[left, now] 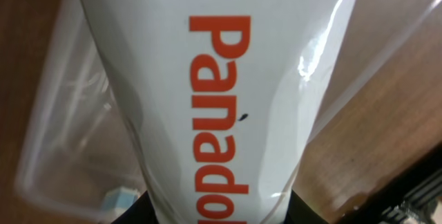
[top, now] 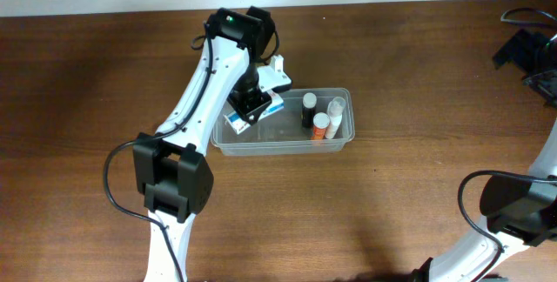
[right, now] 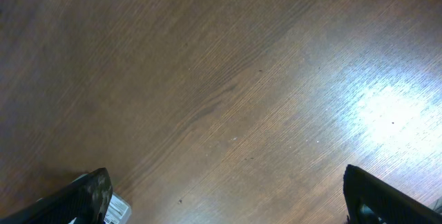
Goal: Pack container
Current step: 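Lift the Panadol box and carry it right over the container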
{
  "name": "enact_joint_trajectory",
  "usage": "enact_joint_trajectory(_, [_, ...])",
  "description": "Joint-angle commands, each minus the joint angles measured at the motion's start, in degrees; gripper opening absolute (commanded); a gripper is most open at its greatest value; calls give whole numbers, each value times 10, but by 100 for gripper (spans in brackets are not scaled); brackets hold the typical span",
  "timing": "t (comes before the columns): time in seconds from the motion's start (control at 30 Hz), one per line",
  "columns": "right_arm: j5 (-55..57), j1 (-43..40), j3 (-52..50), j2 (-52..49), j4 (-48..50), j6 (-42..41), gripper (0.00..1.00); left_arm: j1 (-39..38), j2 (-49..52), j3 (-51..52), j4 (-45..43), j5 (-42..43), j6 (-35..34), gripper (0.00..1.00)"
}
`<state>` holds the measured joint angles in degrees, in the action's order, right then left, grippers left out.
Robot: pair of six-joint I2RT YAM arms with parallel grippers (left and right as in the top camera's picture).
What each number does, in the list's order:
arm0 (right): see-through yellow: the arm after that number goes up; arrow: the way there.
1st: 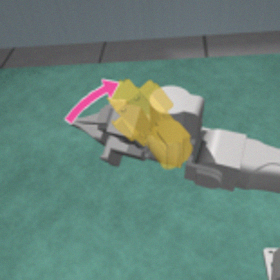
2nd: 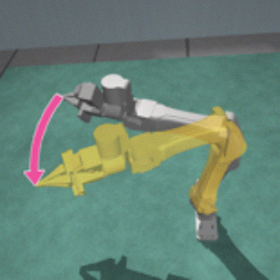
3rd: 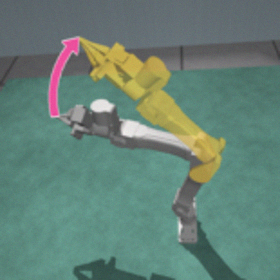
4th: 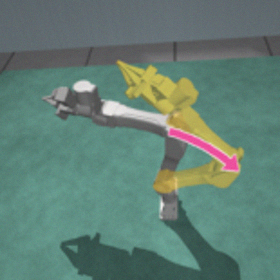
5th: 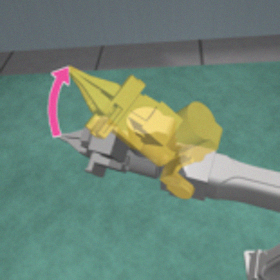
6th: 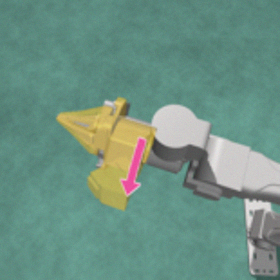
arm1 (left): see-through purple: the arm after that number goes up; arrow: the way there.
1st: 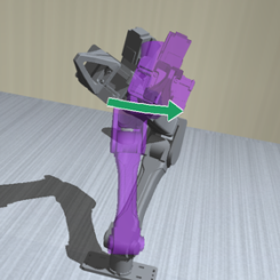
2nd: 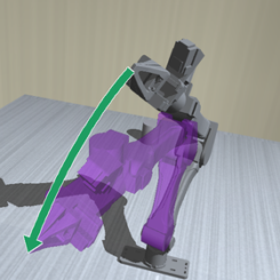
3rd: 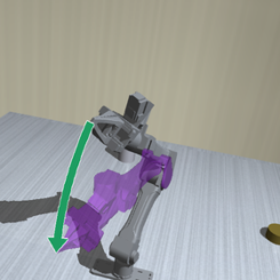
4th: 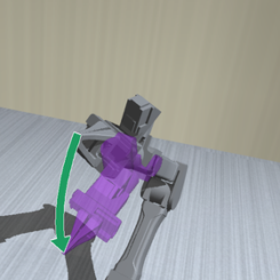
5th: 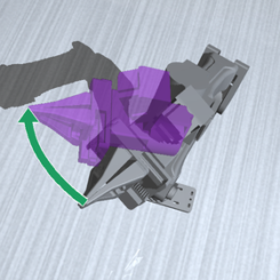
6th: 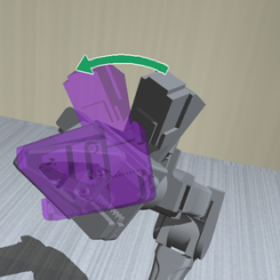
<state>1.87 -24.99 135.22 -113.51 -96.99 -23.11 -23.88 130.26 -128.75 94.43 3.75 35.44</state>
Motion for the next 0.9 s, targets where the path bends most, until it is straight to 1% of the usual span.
enact_joint_trajectory(0.0, [-1,-2,6,14,-3,3,98,-2,6,22,-12,26,64,34])
enact_joint_trajectory(0.2, [-1,-2,6,14,-3,3,98,-4,6,46,-37,26,99,34])
enact_joint_trajectory(0.43, [-1,-2,6,14,-3,3,98,-4,6,81,-99,29,147,33])
enact_joint_trajectory(0.47, [-1,-2,6,14,-3,3,98,-4,6,86,-111,29,156,30])
enact_joint_trajectory(0.57, [-1,-2,6,14,-3,3,98,-4,6,100,-134,29,178,24])
enact_joint_trajectory(0.67, [-1,-2,6,14,-3,3,98,-3,6,106,-145,29,201,21])
enact_joint_trajectory(0.8, [-1,-2,6,14,-3,3,98,-3,6,106,-158,29,204,23])
enact_joint_trajectory(0.87, [-1,-2,6,14,-3,3,98,-3,6,106,-161,29,204,26])
